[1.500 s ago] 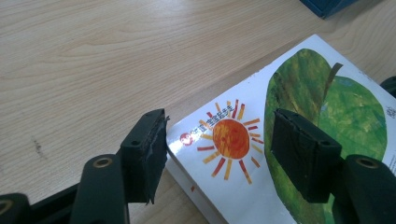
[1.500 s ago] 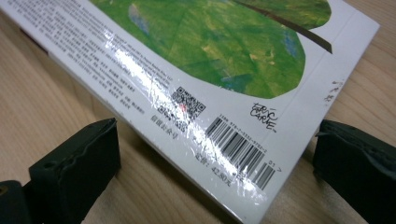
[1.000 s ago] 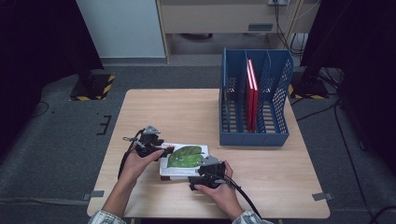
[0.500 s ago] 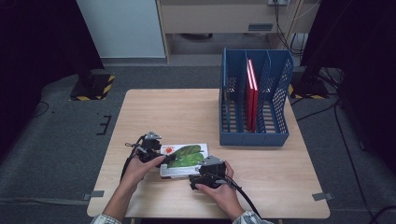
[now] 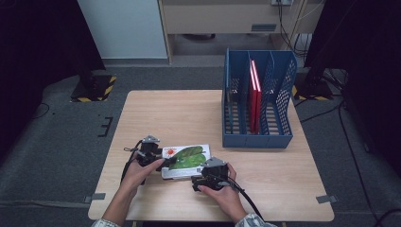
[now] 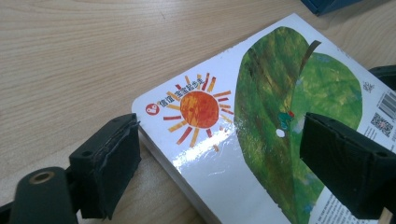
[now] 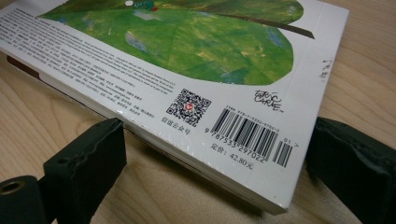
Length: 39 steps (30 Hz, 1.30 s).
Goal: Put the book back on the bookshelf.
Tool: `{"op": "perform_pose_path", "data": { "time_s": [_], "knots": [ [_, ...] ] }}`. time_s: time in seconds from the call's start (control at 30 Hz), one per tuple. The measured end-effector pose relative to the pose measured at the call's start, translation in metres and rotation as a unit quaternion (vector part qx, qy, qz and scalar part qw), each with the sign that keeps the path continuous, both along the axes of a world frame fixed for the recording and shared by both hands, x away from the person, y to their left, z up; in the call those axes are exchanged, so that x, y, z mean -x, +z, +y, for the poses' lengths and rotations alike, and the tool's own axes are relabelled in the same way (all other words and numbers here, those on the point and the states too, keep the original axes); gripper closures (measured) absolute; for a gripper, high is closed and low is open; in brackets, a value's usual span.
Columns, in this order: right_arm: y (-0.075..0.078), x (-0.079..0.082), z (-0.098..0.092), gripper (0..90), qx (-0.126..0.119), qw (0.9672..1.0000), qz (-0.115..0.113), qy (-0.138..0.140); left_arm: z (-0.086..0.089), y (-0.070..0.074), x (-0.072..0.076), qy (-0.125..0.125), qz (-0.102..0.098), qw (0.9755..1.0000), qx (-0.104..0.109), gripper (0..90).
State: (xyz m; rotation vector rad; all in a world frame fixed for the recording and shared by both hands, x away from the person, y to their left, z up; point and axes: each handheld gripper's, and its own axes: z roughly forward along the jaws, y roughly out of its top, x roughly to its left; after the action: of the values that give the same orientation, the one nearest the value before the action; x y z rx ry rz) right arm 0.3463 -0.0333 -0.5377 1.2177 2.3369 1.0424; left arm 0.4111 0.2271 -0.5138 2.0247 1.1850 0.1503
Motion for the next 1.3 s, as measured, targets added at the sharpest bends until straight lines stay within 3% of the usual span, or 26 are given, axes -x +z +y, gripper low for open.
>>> {"op": "perform_pose_path", "data": {
  "time_s": [0.17,0.33,0.47,0.6,0.7,0.9,0.97,1.1,1.23,1.3],
  "knots": [
    [0.0,0.0,0.0,5.1,-0.002,1.0,0.0,-0.001,0.004,-0.002,0.005,-0.006,0.009,0.9999,0.012,11.1],
    [0.0,0.0,0.0,5.2,-0.002,1.0,-0.001,-0.001,0.0,-0.004,0.01,-0.018,0.016,0.9997,0.001,9.8],
    [0.0,0.0,0.0,5.2,-0.002,1.0,-0.001,-0.002,0.003,-0.006,0.01,-0.011,0.026,0.9994,0.019,10.7],
    [0.0,-0.001,-0.001,5.4,-0.007,1.0,0.001,-0.003,0.007,-0.003,0.011,-0.003,0.02,0.9993,0.03,16.5],
    [0.0,-0.001,0.0,5.4,-0.007,1.0,0.0,-0.005,0.007,-0.005,0.012,-0.004,0.019,0.9997,0.01,15.8],
    [0.0,0.0,0.0,5.5,-0.004,1.0,-0.001,-0.004,0.005,-0.008,0.017,-0.019,0.026,0.9994,0.016,15.4],
    [0.0,-0.001,0.0,5.6,-0.006,1.0,0.0,-0.004,0.004,-0.008,0.019,-0.025,0.03,0.9989,0.027,15.4],
    [0.0,-0.001,0.0,5.7,-0.006,1.0,-0.001,-0.005,0.002,-0.008,0.02,-0.031,0.03,0.9988,0.022,12.9],
    [0.0,0.0,0.0,6.6,0.002,1.0,-0.002,0.0,0.004,-0.006,0.018,-0.021,0.017,0.9994,0.021,20.7],
    [0.0,-0.001,-0.002,6.5,-0.006,1.0,-0.001,0.0,0.003,-0.006,0.018,-0.019,0.014,0.9995,0.021,22.5]
  ]
}}
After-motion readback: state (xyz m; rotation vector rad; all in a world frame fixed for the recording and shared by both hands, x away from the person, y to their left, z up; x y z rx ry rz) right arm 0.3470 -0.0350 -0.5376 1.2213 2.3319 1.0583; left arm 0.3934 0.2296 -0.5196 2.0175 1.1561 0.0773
